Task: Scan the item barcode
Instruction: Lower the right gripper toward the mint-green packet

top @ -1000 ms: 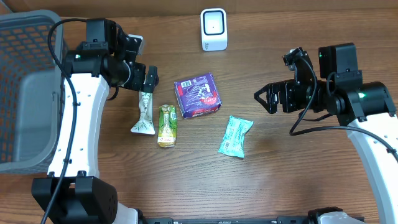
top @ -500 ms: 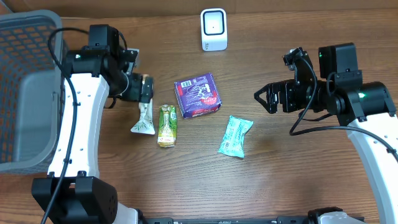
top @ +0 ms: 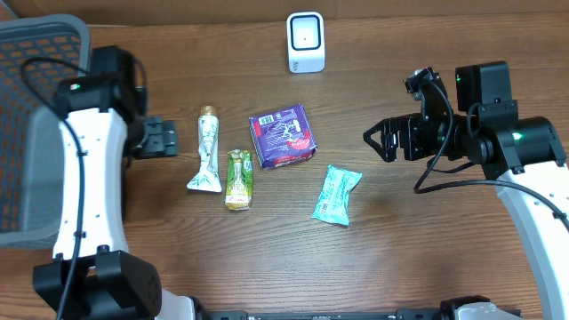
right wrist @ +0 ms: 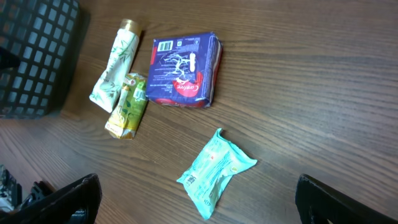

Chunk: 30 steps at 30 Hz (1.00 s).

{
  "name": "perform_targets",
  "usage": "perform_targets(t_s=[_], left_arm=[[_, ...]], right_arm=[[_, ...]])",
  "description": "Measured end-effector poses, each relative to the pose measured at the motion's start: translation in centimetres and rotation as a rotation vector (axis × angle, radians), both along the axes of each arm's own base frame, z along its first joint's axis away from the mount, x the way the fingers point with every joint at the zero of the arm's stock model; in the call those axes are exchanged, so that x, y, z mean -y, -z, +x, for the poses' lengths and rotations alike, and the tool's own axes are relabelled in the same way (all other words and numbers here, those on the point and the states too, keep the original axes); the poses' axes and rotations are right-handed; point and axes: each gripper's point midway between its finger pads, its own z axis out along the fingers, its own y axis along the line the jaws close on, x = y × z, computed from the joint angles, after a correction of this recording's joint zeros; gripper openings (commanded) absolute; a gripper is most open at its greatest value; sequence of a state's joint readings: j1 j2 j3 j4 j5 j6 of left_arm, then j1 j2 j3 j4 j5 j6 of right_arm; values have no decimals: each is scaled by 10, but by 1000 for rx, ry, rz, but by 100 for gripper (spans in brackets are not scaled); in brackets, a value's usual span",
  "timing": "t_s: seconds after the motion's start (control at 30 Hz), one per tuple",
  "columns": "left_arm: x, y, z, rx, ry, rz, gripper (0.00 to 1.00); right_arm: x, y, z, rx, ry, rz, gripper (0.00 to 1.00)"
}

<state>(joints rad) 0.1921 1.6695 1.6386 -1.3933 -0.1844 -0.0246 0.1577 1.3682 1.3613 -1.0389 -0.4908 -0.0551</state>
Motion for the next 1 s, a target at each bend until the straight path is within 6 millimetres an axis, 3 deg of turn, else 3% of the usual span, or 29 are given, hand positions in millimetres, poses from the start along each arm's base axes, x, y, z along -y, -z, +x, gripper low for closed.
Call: perform_targets(t_s=[0.2,0.33,0.5,0.63,0.7,0.87,0.93,1.0], left_arm=[[-29,-4,-2,17,-13,39,98],[-30,-5,7,40,40,49,93],[2,-5,30,116,196,-51,97],[57,-12,63,216,361,-79,99],[73,-16,73,258,396,-81,99],[79,-28,97,370,361,-80,100],[78,-30,100,387,351,-80,99],[78,-30,100,387,343,-83,100]], right_arm=[[0,-2,3,16,0,2,100],[0,-2,3,15,0,2,100],[0,-2,2,10,4,4,99],[0,3,-2,-57,55,28,95],[1,12,-7,-125,82,33,95],[2,56,-20,-338,141,26,93],[2,74,-28,-403,147,26,82],[0,88,-33,-447,152,32,79]])
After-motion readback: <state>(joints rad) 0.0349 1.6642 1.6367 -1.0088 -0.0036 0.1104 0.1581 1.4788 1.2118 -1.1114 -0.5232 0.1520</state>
